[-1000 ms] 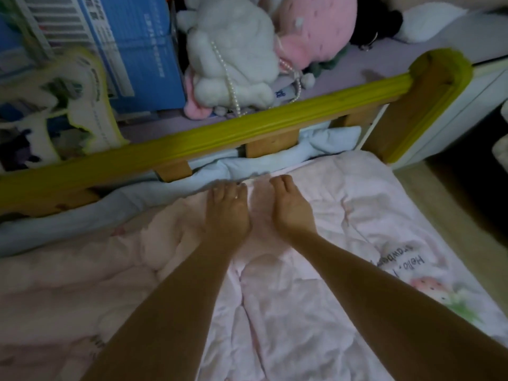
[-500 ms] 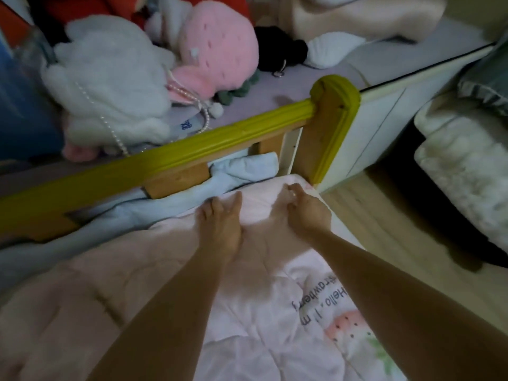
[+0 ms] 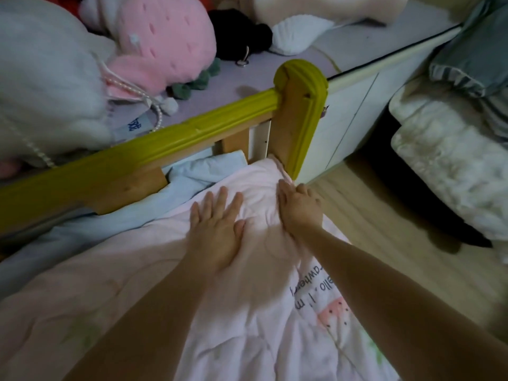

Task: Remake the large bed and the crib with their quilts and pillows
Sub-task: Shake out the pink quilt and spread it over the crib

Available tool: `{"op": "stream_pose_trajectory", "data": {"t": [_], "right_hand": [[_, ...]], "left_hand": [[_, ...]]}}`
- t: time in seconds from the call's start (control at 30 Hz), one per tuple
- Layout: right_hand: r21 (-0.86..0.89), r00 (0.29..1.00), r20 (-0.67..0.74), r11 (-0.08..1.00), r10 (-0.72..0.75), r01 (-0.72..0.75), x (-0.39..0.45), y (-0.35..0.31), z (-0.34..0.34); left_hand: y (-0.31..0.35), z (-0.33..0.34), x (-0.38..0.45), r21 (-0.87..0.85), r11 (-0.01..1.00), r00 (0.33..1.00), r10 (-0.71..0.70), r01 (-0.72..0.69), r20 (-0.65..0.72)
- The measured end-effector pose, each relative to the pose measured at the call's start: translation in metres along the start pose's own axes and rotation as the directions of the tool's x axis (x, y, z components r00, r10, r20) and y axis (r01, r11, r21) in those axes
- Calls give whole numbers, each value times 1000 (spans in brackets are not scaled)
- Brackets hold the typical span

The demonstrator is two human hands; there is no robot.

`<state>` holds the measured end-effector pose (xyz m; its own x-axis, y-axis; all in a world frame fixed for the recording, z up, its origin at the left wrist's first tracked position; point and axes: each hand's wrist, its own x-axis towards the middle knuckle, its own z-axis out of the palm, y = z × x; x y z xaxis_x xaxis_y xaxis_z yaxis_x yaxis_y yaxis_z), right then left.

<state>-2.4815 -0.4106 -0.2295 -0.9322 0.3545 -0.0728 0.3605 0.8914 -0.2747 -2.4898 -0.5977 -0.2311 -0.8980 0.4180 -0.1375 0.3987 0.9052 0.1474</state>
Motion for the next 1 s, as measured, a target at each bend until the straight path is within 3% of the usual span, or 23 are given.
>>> {"op": "stream_pose_trajectory", "data": {"t": [0.07,0.13,0.17,0.23,0.3,0.33,0.4,0.43,0.47,0.53,0.63,0.7,0.8,0.9,1.0], "right_hand": [[-61,990,-134,996,50,-59,-9,1,1],[-119,952,-279,988,-127,97,-16,-2,0],[-134,929,-266,964,-257,228,-17,-4,1],[-37,916,-29,916,-400,399,-17,-4,10],[12,935,223,960,-275,280,-7,-1,16],[-30,950,258,981,-176,190,-1,-5,14],[-122,980,198,992,-20,44,5,-16,5],[-136,991,136,990,-9,28,1,-29,3],[-122,996,75,991,-54,63,-11,-46,-1],[-36,954,-32,954,-297,296,-48,-81,-1],[110,782,-47,775,-622,622,-106,-140,6],[177,735,27,727,-678,664,-134,-183,10],[214,812,106,811,-574,545,-153,-225,24],[130,868,140,878,-477,461,-162,-253,37],[88,819,190,841,-541,534,-170,-269,44]], "left_hand": [[-2,1,0,-6,1000,1000,3,-3,5],[-4,5,-4,25,999,1000,20,-20,-9],[-6,6,-5,26,999,999,25,-24,-23],[-9,9,-3,20,999,999,33,-32,-7],[-11,5,2,0,998,997,58,-58,48],[-15,0,1,3,997,995,78,-78,58],[-20,-12,-4,4,994,994,113,-113,0],[-29,-20,-14,-22,994,991,104,-106,-80],[-42,-25,-29,-50,994,980,84,-95,-178],[-75,-38,-62,-111,994,949,-12,-24,-315],[-143,-56,-123,-175,972,899,-213,156,-383],[-189,-61,-165,-140,941,882,-337,308,-329],[-224,-53,-202,-85,838,840,-542,539,-18],[-241,-42,-219,-147,856,864,-504,496,-17],[-245,-40,-224,-119,879,875,-473,462,-97]]}}
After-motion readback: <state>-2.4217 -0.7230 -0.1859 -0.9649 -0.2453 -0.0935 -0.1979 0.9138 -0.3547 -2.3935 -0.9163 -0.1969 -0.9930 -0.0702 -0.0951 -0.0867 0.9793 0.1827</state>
